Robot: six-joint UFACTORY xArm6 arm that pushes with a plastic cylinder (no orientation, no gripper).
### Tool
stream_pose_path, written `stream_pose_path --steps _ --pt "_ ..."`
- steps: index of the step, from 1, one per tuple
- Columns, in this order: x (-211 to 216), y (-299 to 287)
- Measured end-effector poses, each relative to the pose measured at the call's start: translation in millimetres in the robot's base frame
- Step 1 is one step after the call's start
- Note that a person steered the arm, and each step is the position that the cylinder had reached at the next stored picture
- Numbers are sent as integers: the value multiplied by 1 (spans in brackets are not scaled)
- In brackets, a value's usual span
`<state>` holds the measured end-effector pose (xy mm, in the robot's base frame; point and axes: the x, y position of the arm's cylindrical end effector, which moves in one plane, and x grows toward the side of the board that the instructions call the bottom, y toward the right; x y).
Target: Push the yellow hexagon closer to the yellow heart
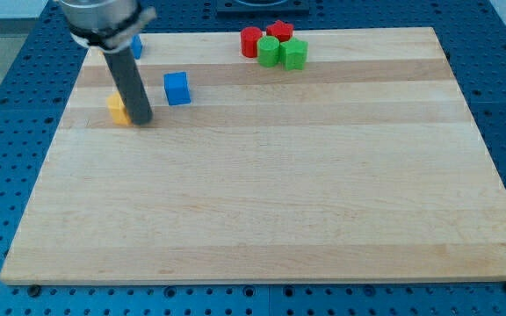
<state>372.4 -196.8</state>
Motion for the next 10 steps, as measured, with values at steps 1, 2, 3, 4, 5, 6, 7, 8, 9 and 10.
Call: stream_pose_path --steps 1,2,3,4,5,6,7,8,9,10 --pt "-43 -42" --pt "-29 -23" --pt "8 -5" --pt "22 -64" --pt "-1 -97" --pt "-57 -92" --pt "-80 -97" --pt "-43 -100" --pt "-16 -84" --pt "-38 -57"
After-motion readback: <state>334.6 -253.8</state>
